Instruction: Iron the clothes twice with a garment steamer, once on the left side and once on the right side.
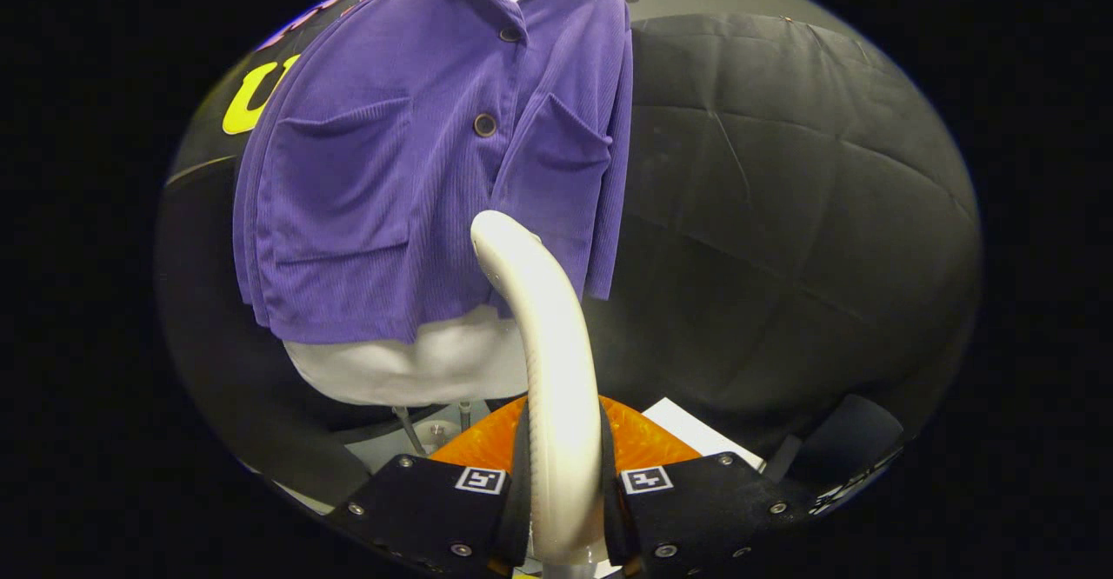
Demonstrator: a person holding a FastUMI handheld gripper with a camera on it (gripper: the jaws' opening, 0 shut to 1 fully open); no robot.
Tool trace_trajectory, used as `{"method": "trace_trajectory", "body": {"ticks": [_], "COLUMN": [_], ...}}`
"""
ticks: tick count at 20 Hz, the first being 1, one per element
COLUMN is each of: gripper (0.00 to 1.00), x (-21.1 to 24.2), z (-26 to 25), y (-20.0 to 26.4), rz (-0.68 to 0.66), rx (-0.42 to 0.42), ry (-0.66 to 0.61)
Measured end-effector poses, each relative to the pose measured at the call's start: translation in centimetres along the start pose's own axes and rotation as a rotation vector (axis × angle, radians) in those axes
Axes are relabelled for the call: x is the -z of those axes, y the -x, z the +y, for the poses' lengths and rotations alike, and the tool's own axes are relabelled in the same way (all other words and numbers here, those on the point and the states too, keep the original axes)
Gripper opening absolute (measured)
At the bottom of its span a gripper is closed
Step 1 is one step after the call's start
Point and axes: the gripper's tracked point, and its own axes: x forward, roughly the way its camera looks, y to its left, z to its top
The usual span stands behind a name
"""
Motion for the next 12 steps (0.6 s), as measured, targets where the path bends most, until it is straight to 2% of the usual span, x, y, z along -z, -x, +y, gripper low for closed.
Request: {"method": "trace_trajectory", "body": {"ticks": [4, 8, 12], "gripper": [0.34, 0.34, 0.34], "x": [1.4, -0.5, -3.3], "z": [-0.5, -1.3, -2.3], "y": [1.5, 4.8, 9.9], "rz": [0.015, -0.051, -0.135], "rx": [-0.005, -0.006, -0.022], "ry": [0.000, -0.010, -0.027]}}
